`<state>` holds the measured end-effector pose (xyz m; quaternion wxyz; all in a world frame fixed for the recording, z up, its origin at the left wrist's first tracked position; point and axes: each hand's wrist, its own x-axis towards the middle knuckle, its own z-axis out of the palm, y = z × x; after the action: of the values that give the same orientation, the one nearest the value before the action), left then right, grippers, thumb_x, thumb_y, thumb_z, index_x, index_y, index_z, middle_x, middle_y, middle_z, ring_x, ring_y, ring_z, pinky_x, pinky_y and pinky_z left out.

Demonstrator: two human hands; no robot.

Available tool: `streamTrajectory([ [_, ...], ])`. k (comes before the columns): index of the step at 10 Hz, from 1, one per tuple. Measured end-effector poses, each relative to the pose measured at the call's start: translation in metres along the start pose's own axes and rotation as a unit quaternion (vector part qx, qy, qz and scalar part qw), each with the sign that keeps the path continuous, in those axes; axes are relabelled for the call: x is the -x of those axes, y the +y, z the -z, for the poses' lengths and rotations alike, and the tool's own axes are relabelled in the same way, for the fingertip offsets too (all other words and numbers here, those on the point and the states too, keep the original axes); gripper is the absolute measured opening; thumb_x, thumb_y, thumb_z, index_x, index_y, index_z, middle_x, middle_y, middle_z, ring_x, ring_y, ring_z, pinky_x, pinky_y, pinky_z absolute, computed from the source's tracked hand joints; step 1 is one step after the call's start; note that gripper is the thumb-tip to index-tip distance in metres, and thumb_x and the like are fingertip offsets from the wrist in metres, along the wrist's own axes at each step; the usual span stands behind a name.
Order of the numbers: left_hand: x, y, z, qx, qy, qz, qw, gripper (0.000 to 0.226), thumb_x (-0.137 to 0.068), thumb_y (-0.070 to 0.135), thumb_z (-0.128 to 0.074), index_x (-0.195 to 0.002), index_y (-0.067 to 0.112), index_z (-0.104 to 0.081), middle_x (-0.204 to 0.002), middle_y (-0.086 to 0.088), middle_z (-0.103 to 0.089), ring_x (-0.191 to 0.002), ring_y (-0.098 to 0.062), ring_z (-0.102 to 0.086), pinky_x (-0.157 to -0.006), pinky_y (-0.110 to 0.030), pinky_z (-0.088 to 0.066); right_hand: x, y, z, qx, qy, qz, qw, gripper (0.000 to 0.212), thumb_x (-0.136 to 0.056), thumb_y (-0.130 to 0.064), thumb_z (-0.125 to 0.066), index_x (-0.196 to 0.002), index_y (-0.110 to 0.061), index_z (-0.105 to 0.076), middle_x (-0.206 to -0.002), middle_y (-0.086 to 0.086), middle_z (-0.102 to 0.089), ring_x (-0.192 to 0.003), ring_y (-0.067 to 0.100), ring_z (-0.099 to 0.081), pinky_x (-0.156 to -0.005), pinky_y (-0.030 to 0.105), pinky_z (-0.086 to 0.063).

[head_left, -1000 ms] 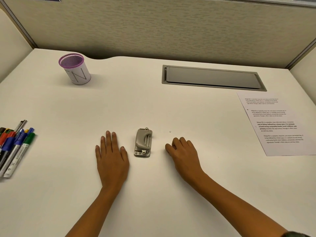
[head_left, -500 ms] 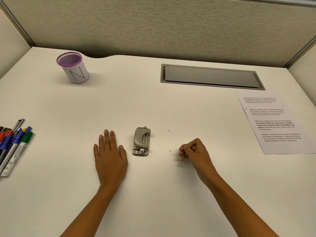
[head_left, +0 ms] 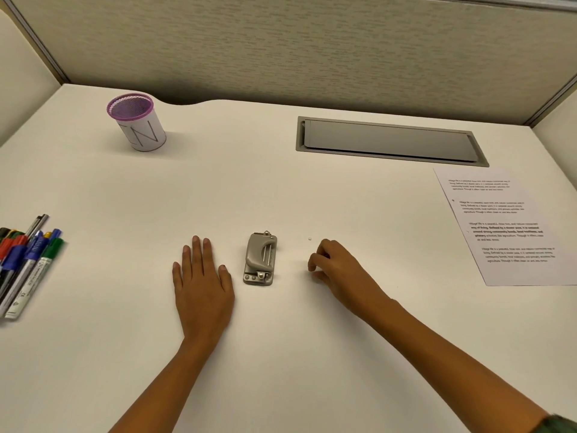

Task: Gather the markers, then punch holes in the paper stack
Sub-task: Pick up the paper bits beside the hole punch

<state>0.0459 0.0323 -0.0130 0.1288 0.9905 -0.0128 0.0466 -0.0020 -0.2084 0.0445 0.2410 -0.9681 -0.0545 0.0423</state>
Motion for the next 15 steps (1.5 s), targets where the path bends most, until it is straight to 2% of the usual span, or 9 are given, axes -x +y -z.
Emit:
streamTrajectory([
  [1, 0.000, 0.001, 0.001, 0.000, -0.001, 0.001, 1.000, 0.060, -0.092, 0.030, -0.024, -0.149, 0.010, -0.023, -0.159, -0.007, -0.018, -0.147, -0.024, -0.017, -0.120, -0.043, -0.012, -0.007, -0.001, -0.002, 0.107, -0.005, 0.038, 0.994, 0.009, -0.089, -0.001, -0.051, -0.088, -0.005, -0.059, -0.096, 0.009, -0.053, -0.087, 0.023, -0.046, -0.071, 0.031, -0.042],
  [3, 0.000, 0.000, 0.001, 0.001, 0.003, 0.001, 1.000, 0.060, -0.093, 0.029, -0.025, -0.149, 0.010, -0.024, -0.158, -0.008, -0.020, -0.146, -0.025, -0.019, -0.119, -0.044, -0.014, -0.013, -0.004, 0.005, 0.196, -0.034, 0.081, 0.977, 0.023, -0.097, -0.007, -0.035, -0.094, -0.003, -0.057, -0.096, 0.007, -0.052, -0.087, 0.023, -0.048, -0.072, 0.016, -0.019],
  [4, 0.000, 0.000, 0.001, 0.001, 0.003, 0.001, 1.000, 0.060, -0.092, 0.029, -0.026, -0.149, 0.010, -0.024, -0.158, -0.008, -0.020, -0.146, -0.025, -0.019, -0.119, -0.044, -0.014, -0.016, -0.008, 0.007, 0.213, -0.048, 0.077, 0.973, 0.026, -0.098, -0.009, -0.031, -0.098, -0.004, -0.057, -0.101, 0.007, -0.052, -0.090, 0.022, -0.048, -0.072, 0.018, -0.019],
  [6, 0.000, 0.000, 0.000, 0.001, -0.002, 0.002, 1.000, 0.060, -0.093, 0.030, -0.025, -0.149, 0.010, -0.023, -0.159, -0.007, -0.018, -0.147, -0.024, -0.017, -0.119, -0.044, -0.013, -0.008, -0.007, 0.005, 0.075, -0.039, 0.021, 0.996, 0.013, -0.091, -0.002, -0.039, -0.090, -0.002, -0.052, -0.091, 0.014, -0.052, -0.079, 0.025, -0.043, -0.067, 0.029, -0.030],
  [7, 0.000, 0.000, 0.000, 0.001, -0.001, 0.002, 1.000, 0.060, -0.093, 0.030, -0.025, -0.149, 0.010, -0.023, -0.158, -0.007, -0.019, -0.146, -0.024, -0.017, -0.119, -0.044, -0.013, -0.003, 0.001, 0.009, -0.139, 0.008, -0.096, 0.986, 0.007, -0.086, 0.001, -0.051, -0.080, -0.001, -0.047, -0.081, 0.014, -0.063, -0.067, 0.029, -0.052, -0.060, 0.033, -0.041],
  [10, 0.000, 0.001, 0.002, 0.006, 0.001, 0.003, 1.000, 0.060, -0.092, 0.029, -0.026, -0.149, 0.010, -0.024, -0.158, -0.008, -0.020, -0.146, -0.025, -0.019, -0.119, -0.044, -0.013, -0.008, 0.014, 0.026, -0.321, 0.103, -0.176, 0.925, 0.016, -0.076, -0.006, -0.076, -0.079, -0.006, -0.061, -0.064, 0.007, -0.070, -0.055, 0.018, -0.069, -0.058, 0.020, -0.055],
  [12, 0.000, 0.001, 0.002, 0.002, -0.006, 0.002, 1.000, 0.060, -0.092, 0.030, -0.025, -0.149, 0.011, -0.022, -0.159, -0.007, -0.018, -0.147, -0.023, -0.016, -0.119, -0.044, -0.012, -0.033, 0.017, 0.030, -0.280, 0.083, -0.214, 0.932, 0.012, -0.090, -0.015, -0.057, -0.085, -0.012, -0.067, -0.072, -0.002, -0.069, -0.055, 0.005, -0.063, -0.057, 0.008, -0.046],
  [13, 0.001, 0.001, 0.002, 0.002, -0.007, 0.002, 1.000, 0.061, -0.092, 0.030, -0.025, -0.149, 0.011, -0.022, -0.159, -0.007, -0.017, -0.147, -0.023, -0.015, -0.120, -0.043, -0.012, -0.051, 0.016, 0.029, -0.331, 0.050, -0.262, 0.905, 0.017, -0.092, -0.013, -0.046, -0.089, -0.008, -0.062, -0.083, 0.004, -0.067, -0.064, 0.013, -0.063, -0.064, 0.017, -0.051],
  [15, -0.001, 0.001, 0.003, 0.003, -0.005, 0.001, 1.000, 0.060, -0.092, 0.030, -0.026, -0.149, 0.010, -0.023, -0.158, -0.008, -0.019, -0.147, -0.024, -0.017, -0.119, -0.044, -0.013, -0.071, 0.013, 0.026, -0.044, 0.055, -0.117, 0.991, 0.011, -0.087, -0.006, -0.054, -0.089, -0.003, -0.065, -0.090, 0.009, -0.064, -0.079, 0.019, -0.056, -0.066, 0.020, -0.040],
])
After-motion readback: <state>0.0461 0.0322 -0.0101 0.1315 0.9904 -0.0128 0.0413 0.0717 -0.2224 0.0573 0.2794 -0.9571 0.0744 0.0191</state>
